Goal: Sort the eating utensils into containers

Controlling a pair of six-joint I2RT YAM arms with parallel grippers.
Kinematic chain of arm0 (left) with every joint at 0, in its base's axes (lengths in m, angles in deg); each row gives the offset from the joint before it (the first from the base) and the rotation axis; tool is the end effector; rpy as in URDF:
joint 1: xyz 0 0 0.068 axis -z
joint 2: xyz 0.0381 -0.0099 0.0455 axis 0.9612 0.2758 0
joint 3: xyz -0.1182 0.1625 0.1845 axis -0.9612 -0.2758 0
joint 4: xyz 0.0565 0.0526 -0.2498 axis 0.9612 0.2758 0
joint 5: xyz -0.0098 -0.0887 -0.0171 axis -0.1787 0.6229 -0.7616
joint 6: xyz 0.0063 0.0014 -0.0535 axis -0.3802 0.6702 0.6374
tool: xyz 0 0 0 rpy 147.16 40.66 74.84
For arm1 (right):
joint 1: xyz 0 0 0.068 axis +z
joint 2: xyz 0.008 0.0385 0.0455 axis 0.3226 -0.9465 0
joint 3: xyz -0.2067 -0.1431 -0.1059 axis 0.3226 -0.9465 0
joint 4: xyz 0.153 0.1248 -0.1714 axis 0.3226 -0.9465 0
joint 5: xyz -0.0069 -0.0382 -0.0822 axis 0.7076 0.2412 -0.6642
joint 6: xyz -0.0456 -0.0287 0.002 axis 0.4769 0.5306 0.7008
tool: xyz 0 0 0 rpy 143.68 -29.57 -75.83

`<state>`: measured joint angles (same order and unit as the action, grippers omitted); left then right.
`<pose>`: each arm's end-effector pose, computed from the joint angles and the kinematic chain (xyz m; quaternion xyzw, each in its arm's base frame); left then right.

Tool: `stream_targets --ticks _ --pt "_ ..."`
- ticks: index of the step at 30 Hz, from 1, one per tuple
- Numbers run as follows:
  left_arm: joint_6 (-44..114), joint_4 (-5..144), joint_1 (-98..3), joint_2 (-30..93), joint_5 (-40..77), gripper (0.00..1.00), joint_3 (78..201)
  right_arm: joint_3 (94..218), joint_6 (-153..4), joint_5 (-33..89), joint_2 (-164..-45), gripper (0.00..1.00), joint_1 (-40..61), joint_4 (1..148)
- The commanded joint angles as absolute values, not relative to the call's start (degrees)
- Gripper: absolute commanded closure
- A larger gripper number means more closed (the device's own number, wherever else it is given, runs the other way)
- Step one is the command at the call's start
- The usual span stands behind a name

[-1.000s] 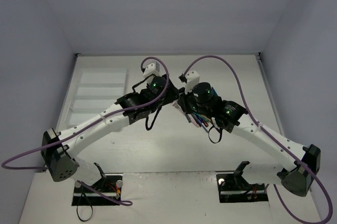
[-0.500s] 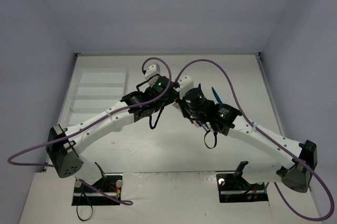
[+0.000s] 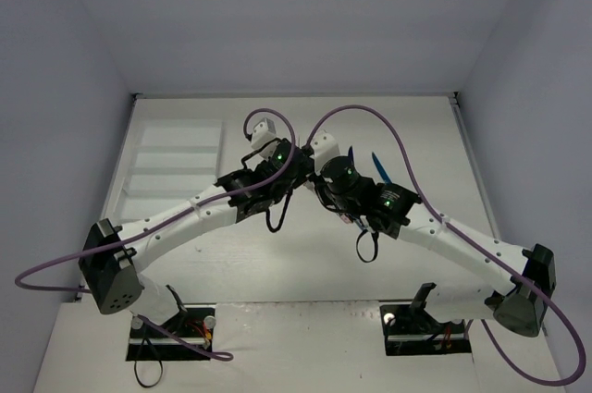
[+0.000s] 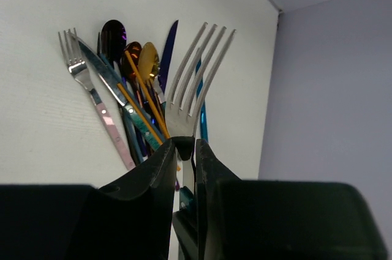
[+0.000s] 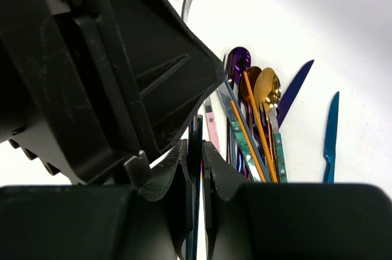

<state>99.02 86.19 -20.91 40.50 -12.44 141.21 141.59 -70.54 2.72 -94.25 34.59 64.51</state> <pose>0.2179 -0.2669 0.3419 -0.2646 0.7944 -0.3960 0.3770 0.1788 0.2225 0.3460 -0.2650 0.7687 0.1575 0.5604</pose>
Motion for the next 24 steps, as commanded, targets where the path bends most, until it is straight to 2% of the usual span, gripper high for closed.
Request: stream_targets --ticks 1,6,10,20,24 --pt "103.19 74.31 -20.59 36.58 -16.41 1.00 137.09 141.57 -70.85 3.33 -91.92 0.94 35.67 68.03" --pt "104.24 67.56 -20.75 35.39 -16.49 1.00 132.93 140.50 -72.59 5.15 -89.94 0.91 35.67 68.12" --pt "104.30 62.66 -20.82 34.51 -14.56 1.00 129.73 139.79 -73.53 7.19 -88.51 0.79 35.67 68.12" --pt "104.29 54.83 -21.08 30.89 -15.26 1.00 122.24 139.52 -74.15 7.73 -85.95 0.69 35.14 67.94" --pt "103.30 53.25 -22.31 27.89 -15.46 1.00 118.74 139.26 -74.70 6.76 -82.85 0.62 34.41 67.06"
